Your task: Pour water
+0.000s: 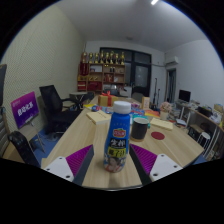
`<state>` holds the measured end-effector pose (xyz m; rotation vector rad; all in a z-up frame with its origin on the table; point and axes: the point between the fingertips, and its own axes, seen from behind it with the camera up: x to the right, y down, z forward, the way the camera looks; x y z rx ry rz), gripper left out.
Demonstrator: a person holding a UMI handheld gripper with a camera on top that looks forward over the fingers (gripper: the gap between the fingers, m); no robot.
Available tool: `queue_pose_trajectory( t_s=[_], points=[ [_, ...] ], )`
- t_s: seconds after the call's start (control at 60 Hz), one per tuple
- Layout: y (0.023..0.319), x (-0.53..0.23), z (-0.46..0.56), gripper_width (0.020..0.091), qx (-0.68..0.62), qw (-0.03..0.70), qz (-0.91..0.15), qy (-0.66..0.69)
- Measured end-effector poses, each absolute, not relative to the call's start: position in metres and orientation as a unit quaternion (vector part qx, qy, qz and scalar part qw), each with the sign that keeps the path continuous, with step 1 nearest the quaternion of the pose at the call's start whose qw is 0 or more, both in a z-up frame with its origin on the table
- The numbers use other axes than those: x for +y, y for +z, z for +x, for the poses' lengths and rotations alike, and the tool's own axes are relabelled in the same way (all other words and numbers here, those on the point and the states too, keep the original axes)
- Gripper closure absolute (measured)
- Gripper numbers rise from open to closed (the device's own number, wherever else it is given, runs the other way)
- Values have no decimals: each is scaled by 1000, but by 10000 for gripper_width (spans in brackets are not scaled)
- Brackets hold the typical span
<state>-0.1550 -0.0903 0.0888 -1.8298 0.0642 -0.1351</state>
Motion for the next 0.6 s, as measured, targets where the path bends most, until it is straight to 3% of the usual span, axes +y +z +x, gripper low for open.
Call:
queue_pose_trajectory(
  t_s=[0.25,0.3,0.417,0.517,0.6],
  points=[
    [57,-7,-139,279,18,613,-788,-54],
    [47,3,-131,474,21,603,-795,-63],
    [51,10,-131,494,22,614,-787,-51],
    [52,12,-138,568,9,608,-794,-27],
    [52,25,-150,586,13,590,-807,34]
  ],
)
